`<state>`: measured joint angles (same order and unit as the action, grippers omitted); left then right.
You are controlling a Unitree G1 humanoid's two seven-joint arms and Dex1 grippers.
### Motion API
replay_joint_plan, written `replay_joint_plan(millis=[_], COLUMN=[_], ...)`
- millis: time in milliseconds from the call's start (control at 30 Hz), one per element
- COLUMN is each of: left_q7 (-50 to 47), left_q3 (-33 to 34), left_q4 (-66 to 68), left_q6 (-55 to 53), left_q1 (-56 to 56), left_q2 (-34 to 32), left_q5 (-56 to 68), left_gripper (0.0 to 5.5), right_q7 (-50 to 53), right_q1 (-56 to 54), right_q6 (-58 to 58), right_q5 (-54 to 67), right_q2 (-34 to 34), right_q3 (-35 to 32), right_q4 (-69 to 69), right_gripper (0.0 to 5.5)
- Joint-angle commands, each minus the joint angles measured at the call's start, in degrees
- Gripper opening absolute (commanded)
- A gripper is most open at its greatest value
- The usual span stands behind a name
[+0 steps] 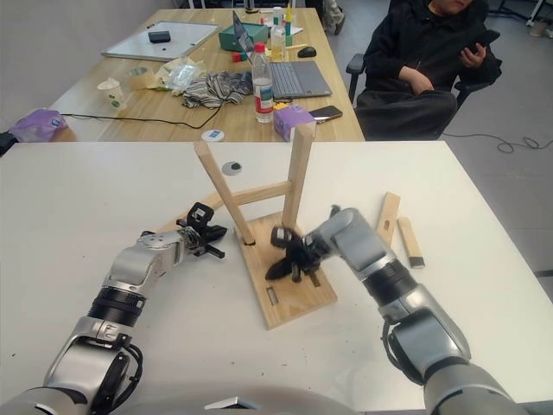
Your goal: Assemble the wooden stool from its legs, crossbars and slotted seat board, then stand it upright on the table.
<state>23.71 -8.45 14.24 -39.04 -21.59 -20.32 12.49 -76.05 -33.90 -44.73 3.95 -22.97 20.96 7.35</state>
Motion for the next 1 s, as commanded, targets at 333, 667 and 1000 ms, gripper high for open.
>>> replay_joint_plan(millis=[333, 667, 1000], left_q7=[1.51, -0.77, -5.93], left_q3=[10.56, 5.36, 22.63], left_q4=[-26.2, -12.67, -29.02], left_q6=[-27.42, -20.73, -14.78], left_q1=[12.71, 6.48, 8.82], left_q2=[-1.49, 4.82, 3.11], left_q5=[14.03, 9.48, 12.89], left_gripper=[0.0, 0.0, 0.0], right_q7=[12.85, 29.93, 46.36], right_q1=[16.63, 19.43, 14.0], right_q6=[-6.14, 0.73, -2.37], right_q5=[3.98, -1.79, 2.68], right_q2=[-20.71, -3.68, -9.63], right_q3=[-10.39, 2.28, -31.95], right_q4=[-16.69, -13.73, -10.11], right_gripper=[0.05, 0.05, 1.03])
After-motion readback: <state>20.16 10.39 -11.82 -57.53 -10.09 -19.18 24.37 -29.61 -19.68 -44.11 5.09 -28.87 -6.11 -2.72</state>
